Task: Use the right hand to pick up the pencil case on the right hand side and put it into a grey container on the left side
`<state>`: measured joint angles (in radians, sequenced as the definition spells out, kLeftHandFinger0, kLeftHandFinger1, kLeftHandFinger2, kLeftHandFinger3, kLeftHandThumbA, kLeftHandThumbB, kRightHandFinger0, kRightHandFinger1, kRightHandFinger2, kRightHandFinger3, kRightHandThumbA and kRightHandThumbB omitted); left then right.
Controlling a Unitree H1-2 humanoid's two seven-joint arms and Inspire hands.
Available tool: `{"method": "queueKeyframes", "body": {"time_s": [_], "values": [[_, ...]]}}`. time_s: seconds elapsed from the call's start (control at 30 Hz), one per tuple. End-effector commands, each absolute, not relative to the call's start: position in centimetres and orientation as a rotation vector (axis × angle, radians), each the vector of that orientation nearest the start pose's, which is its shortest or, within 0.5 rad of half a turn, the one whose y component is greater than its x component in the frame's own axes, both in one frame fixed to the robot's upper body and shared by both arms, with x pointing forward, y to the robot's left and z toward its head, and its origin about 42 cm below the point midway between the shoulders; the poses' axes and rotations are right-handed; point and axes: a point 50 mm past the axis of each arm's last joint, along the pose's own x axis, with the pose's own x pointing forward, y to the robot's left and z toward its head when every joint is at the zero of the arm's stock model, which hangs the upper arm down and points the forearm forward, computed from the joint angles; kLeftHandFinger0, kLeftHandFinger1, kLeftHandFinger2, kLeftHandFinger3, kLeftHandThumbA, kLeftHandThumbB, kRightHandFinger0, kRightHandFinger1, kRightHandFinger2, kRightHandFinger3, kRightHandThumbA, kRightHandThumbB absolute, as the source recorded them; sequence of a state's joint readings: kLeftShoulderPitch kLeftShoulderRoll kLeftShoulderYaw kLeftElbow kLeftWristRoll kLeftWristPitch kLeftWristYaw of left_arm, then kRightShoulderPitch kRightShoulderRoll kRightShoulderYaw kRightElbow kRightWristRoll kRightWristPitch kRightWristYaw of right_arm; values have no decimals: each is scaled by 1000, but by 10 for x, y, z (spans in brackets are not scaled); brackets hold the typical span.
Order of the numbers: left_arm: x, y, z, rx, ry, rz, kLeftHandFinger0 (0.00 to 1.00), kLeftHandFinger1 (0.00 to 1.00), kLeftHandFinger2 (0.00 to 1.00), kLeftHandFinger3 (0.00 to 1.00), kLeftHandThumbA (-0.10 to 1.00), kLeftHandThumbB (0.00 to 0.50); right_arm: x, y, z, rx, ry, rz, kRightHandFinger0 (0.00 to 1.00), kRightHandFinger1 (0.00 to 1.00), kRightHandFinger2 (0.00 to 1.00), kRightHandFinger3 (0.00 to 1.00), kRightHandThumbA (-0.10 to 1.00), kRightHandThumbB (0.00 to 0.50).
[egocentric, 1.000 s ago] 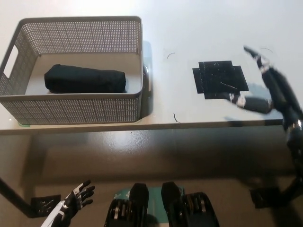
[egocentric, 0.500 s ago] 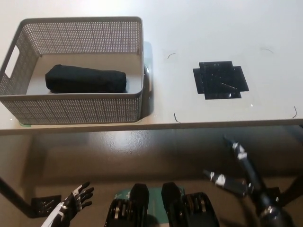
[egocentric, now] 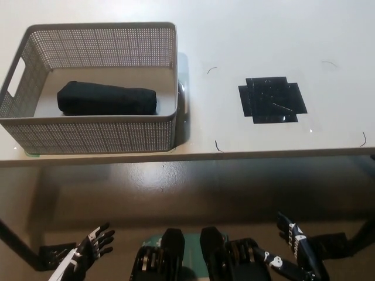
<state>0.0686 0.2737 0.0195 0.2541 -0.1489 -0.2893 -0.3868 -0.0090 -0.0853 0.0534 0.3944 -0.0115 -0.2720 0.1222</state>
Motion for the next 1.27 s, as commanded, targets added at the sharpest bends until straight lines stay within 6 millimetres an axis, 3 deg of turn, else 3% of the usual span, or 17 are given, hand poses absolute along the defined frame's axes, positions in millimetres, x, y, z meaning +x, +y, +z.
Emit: {"method": "queueKeyframes", "body": {"time_s": [0.0, 0.07, 0.1, 0.2, 0.3, 0.33, 0.6, 0.77, 0.83, 1.0, 1.07, 1.13, 1.23], "values": [[251, 316, 61, 112, -32, -309, 1000, 1000, 1000, 1000, 1000, 402, 276, -236, 20, 23, -62, 147, 1000, 1000, 1000, 1000, 1000, 289], [253, 316, 62, 113, -16, -303, 1000, 1000, 1000, 1000, 1000, 433, 280, -237, 20, 37, -59, 137, 1000, 1000, 1000, 1000, 1000, 301], [254, 317, 62, 117, -24, -305, 1000, 1000, 1000, 1000, 1000, 420, 280, -238, 20, 34, -64, 138, 1000, 1000, 1000, 1000, 1000, 283], [253, 317, 63, 124, -36, -303, 1000, 1000, 1000, 1000, 1000, 398, 280, -242, 20, 39, -62, 134, 1000, 1000, 1000, 1000, 1000, 300], [254, 318, 65, 98, -30, -301, 1000, 1000, 1000, 1000, 1000, 421, 282, -243, 22, 43, -73, 123, 1000, 1000, 1000, 1000, 1000, 299], [254, 318, 65, 147, -69, -297, 1000, 1000, 1000, 1000, 1000, 394, 283, -246, 22, 49, -75, 120, 1000, 1000, 1000, 1000, 1000, 296], [257, 318, 67, 128, -53, -296, 1000, 1000, 1000, 1000, 1000, 432, 286, -250, 27, 61, -91, 108, 1000, 1000, 1000, 1000, 1000, 310], [260, 317, 69, 126, -66, -293, 1000, 1000, 1000, 1000, 1000, 414, 288, -251, 29, 59, -99, 106, 1000, 1000, 1000, 1000, 1000, 291], [262, 317, 69, 114, -49, -300, 1000, 1000, 1000, 1000, 1000, 443, 290, -252, 31, 59, -101, 105, 1000, 1000, 1000, 1000, 1000, 298], [268, 316, 74, 124, -63, -290, 1000, 1000, 1000, 1000, 1000, 430, 296, -252, 35, 60, -111, 97, 1000, 1000, 1000, 1000, 1000, 304], [268, 316, 74, 121, -69, -290, 1000, 1000, 1000, 1000, 1000, 417, 296, -253, 35, 54, -118, 93, 1000, 1000, 1000, 1000, 1000, 282], [267, 315, 74, 107, -52, -289, 1000, 1000, 1000, 1000, 1000, 448, 296, -253, 36, 51, -122, 92, 1000, 1000, 1000, 1000, 1000, 269], [267, 314, 75, 113, -72, -293, 1000, 1000, 1000, 1000, 1000, 427, 296, -254, 36, 48, -119, 90, 1000, 1000, 1000, 1000, 1000, 259]]}}
